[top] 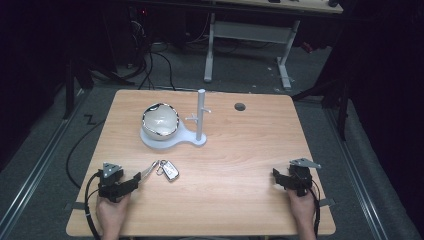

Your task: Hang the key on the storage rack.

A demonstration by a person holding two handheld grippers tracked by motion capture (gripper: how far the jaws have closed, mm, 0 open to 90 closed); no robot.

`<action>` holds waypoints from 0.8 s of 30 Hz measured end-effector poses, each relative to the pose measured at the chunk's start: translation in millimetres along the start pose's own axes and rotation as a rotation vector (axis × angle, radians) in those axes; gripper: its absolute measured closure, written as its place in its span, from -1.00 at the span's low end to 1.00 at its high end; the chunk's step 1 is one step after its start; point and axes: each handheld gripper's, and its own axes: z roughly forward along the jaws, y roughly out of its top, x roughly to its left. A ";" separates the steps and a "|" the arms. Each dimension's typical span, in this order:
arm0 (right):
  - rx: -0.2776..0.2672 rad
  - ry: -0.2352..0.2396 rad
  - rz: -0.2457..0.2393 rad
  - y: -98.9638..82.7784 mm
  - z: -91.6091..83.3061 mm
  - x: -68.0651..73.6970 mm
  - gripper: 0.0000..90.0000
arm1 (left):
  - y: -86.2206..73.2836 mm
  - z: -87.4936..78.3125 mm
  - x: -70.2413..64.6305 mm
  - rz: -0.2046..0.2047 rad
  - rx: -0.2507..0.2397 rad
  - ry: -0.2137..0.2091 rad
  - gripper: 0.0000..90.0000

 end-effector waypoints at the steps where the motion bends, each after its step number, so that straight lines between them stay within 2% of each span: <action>1: 0.000 0.000 0.001 0.0 0.0 0.0 -0.40 | 0.0 0.0 0.0 0.000 0.000 0.000 -0.30; 10: 0.000 0.001 0.001 0.0 -0.1 0.0 -0.40 | 0.0 -0.6 1.5 -0.003 0.001 -0.011 -0.34; 14: 0.001 0.000 0.002 0.0 -0.1 0.0 -0.40 | -0.7 -4.6 1.7 0.006 -0.024 0.000 -0.43; 17: 0.001 0.001 0.001 0.0 -0.1 0.0 -0.40 | 0.1 -5.9 2.0 -0.002 -0.037 -0.020 -0.44; 19: 0.001 0.001 0.001 0.0 -0.1 -0.1 -0.40 | 2.5 -6.9 -0.5 0.003 -0.042 -0.033 -0.46; 24: 0.000 0.001 0.001 0.0 -0.1 0.0 -0.40 | 13.8 -8.0 -19.0 0.063 -0.046 -0.068 -0.46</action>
